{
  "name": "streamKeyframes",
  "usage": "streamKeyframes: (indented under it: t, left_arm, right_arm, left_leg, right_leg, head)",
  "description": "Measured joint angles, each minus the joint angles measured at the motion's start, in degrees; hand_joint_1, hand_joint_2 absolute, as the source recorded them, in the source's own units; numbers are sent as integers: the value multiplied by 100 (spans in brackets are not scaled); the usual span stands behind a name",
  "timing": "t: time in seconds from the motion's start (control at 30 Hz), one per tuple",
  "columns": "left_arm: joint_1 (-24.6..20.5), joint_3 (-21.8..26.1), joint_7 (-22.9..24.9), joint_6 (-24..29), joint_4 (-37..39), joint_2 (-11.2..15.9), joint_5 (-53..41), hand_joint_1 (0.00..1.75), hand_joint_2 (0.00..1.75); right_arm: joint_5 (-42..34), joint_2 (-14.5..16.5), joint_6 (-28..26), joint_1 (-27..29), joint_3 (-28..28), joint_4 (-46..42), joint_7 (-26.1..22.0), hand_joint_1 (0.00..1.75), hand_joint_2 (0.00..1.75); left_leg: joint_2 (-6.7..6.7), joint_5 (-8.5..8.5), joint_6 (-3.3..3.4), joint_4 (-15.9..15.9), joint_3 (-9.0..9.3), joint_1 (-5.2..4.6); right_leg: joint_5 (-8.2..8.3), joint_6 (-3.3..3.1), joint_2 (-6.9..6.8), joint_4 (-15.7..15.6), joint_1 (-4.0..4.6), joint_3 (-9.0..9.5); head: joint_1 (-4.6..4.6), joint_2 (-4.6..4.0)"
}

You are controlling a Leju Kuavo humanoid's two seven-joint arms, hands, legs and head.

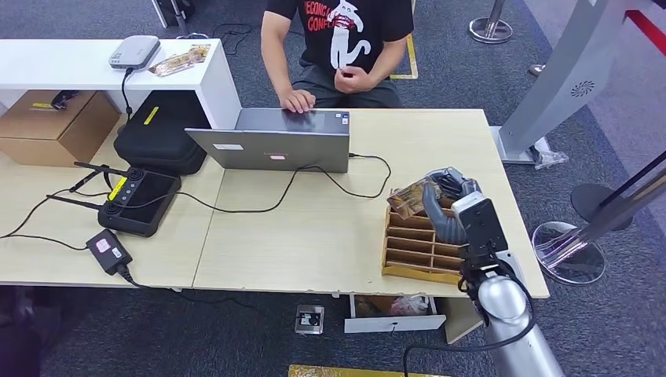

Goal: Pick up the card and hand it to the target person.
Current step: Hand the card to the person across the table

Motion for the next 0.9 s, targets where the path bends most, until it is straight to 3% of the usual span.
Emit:
streamKeyframes:
  t: [0.23, 0.7, 0.73, 0.83, 0.87, 0.9]
  left_arm:
    - [-9, 0, 0, -4, 0, 0, -84, 0, 175]
    - [-46, 0, 9, 0, 0, 15, -364, 0, 175]
    - [-49, 0, 9, 0, 0, 19, -379, 0, 175]
    - [-54, 0, 9, 0, -1, 29, -399, 0, 175]
    - [-55, 0, 9, 0, -2, 32, -396, 0, 175]
    - [-56, 0, 9, 0, -2, 35, -391, 0, 175]
  right_arm:
    - [-34, 131, 131, -444, -55, 51, 107, 175, 175]
    - [1326, 314, -1036, -2154, 206, 2022, 258, 170, 175]
    - [1377, 331, -1083, -2269, 216, 2196, 273, 161, 175]
    - [1489, 388, -1188, -2581, 270, 2689, 293, 34, 175]
    - [1516, 410, -1209, -2672, 292, 2834, 300, 0, 175]
    - [1535, 434, -1221, -2755, 308, 2973, 309, 0, 175]
  left_leg:
    - [0, 1, -1, 0, 0, 1]
    - [-1, 11, -5, 0, -1, 1]
    - [-2, 11, -5, 0, -1, 1]
    - [-3, 12, -7, 0, -2, 2]
    - [-3, 12, -7, 0, -2, 2]
    - [-3, 12, -8, 0, -2, 2]
  right_leg:
    - [0, 0, 0, 1, 0, 0]
    - [8, -8, -1, 4, 0, 1]
    - [8, -8, -1, 4, 0, 1]
    - [8, -8, -2, 5, 1, 0]
    - [8, -8, -2, 5, 1, 0]
    - [9, -8, -1, 5, 1, 0]
  head:
    - [0, 0]
    - [-1, 0]
    - [-1, 0]
    - [-1, 0]
    - [0, 0]
    - [-1, 0]
